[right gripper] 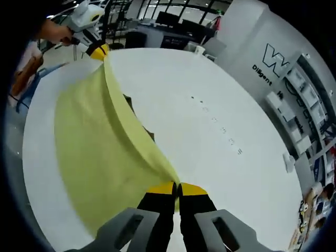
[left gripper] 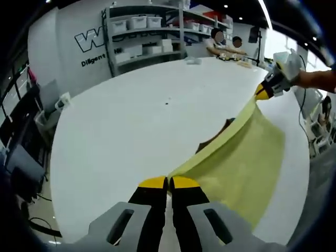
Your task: Fold the garment on the visible template until the final outline fits inside the template.
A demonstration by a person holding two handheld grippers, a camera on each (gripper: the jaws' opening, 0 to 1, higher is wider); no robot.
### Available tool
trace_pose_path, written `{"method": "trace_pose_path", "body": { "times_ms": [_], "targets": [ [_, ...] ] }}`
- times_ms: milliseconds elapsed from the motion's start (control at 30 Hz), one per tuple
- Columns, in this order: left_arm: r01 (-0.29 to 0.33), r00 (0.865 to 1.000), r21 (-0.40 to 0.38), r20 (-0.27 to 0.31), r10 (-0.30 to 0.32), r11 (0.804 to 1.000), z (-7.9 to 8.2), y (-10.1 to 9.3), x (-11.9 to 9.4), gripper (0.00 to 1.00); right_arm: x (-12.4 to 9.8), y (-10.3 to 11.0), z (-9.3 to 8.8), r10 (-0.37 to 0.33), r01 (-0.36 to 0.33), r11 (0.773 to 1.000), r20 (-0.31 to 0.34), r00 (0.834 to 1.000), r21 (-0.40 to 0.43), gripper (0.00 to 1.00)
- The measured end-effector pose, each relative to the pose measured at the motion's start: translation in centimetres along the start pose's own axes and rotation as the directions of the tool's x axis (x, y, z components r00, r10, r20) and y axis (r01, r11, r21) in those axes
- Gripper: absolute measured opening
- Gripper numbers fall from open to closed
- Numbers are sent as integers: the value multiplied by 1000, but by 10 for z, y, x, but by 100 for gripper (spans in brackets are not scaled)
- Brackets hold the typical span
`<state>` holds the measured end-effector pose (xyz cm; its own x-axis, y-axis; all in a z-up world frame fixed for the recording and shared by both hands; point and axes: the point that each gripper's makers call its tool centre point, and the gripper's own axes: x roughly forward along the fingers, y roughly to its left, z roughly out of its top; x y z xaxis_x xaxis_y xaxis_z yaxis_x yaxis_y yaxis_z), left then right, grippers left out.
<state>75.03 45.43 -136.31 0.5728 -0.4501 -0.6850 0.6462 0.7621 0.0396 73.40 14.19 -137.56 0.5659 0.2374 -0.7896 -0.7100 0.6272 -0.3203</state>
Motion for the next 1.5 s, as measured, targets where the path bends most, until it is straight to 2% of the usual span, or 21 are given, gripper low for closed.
{"method": "trace_pose_path", "body": {
  "times_ms": [433,667,800,900,1033,1200,1333,1400,1467,1500],
  "targets": [
    [2,998,-4,-56,-3,1000,-20,7,26,1,36,2,-10,14,-14,1000,-23,1000,12,0],
    [-11,997,30,-70,13,999,-25,9,36,1,45,3,-15,26,-25,999,-30,999,21,0],
    [-17,996,35,-90,20,999,-30,10,41,2,45,-3,-13,-1,1,1000,-10,1000,5,0],
    [-29,996,42,-86,33,999,-30,13,43,3,46,-11,-14,-32,32,998,-6,999,-48,3],
    [-108,991,61,-68,112,992,-25,33,43,0,44,-14,-16,-35,35,999,-4,999,-15,4],
    [-120,991,43,-60,122,992,-24,40,40,0,38,-7,-15,-27,27,1000,16,1000,4,7],
    [-127,990,99,-47,132,987,-24,40,36,4,37,-2,-12,-22,21,1000,36,999,20,9],
    [-116,992,77,-33,119,990,-23,35,35,8,35,2,-7,-20,17,999,62,998,44,11],
    [-76,997,47,-1,77,996,-19,24,36,11,34,7,-3,-15,8,997,91,996,78,13],
    [-50,999,60,12,49,997,-18,16,37,12,34,9,-1,-12,3,996,101,995,86,14]
  ]
}}
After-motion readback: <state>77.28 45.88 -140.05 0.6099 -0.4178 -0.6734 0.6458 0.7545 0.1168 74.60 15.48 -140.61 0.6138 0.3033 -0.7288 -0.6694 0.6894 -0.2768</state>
